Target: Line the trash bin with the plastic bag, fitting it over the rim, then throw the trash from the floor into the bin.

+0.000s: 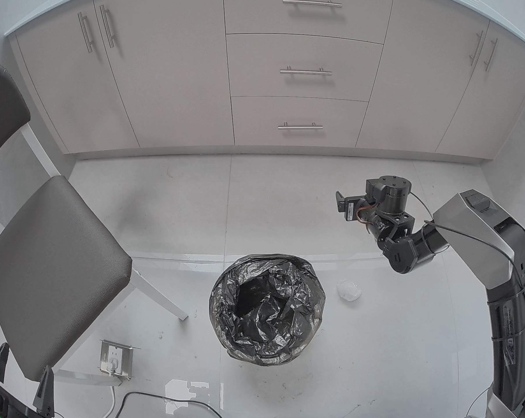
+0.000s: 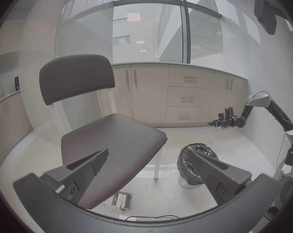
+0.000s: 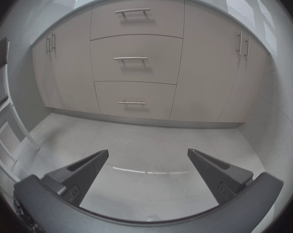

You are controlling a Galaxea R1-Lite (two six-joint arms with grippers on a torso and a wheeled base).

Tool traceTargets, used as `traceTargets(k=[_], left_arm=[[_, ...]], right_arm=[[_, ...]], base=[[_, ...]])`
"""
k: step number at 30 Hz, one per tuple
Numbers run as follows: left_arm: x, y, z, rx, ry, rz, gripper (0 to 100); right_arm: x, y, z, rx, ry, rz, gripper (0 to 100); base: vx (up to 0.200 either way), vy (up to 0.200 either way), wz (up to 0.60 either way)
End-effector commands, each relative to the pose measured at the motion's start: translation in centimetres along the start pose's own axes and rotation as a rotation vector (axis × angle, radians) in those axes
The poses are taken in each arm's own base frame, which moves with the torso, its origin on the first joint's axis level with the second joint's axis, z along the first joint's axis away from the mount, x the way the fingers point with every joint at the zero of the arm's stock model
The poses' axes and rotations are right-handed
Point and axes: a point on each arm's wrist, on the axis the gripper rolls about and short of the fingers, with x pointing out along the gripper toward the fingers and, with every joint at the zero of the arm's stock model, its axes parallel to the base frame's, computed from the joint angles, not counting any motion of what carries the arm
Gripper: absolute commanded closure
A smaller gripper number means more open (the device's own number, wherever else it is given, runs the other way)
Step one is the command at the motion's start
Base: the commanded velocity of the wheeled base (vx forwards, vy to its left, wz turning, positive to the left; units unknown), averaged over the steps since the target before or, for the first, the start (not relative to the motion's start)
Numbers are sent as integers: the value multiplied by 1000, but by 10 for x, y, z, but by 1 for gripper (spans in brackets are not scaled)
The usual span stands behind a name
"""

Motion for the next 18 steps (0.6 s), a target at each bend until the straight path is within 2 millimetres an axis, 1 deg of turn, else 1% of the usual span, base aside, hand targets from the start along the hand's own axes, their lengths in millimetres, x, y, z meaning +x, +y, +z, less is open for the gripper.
traceTargets(k=[1,2,3,5,6,8,9,10,11,12,13,14,16,17,18], left_arm=[[0,0,-5,9,3,1,0],[0,0,-5,9,3,1,0],[0,0,-5,6,3,1,0],[0,0,-5,4,3,1,0],[0,0,-5,3,3,2,0],[0,0,-5,4,3,2,0],[0,0,-5,4,3,2,0],[0,0,-5,4,3,2,0],[0,0,-5,4,3,1,0],[0,0,-5,6,3,1,0],[0,0,-5,6,3,1,0],[0,0,-5,6,3,1,0],[0,0,-5,6,3,1,0],[0,0,-5,6,3,1,0],[0,0,-5,6,3,2,0]], right_arm=[[46,4,-26,-43,74,-43,0],[46,4,-26,-43,74,-43,0],[59,4,-27,-69,64,-66,0],[69,5,-27,-95,44,-85,0],[73,4,-33,-111,57,-91,0],[74,5,-54,-138,121,-87,0],[74,6,-73,-158,181,-82,0],[74,7,-82,-168,210,-81,0],[74,7,-86,-173,220,-80,0],[74,8,-105,-192,276,-79,0],[73,8,-110,-199,291,-80,0],[71,9,-129,-221,350,-78,0],[68,9,-160,-271,437,-72,0],[68,9,-160,-271,437,-72,0],[64,8,-182,-306,498,-74,0]], base=[[0,0,0],[0,0,0],[0,0,0],[0,0,0],[0,0,0],[0,0,0],[0,0,0],[0,0,0],[0,0,0],[0,0,0],[0,0,0],[0,0,0],[0,0,0],[0,0,0],[0,0,0]])
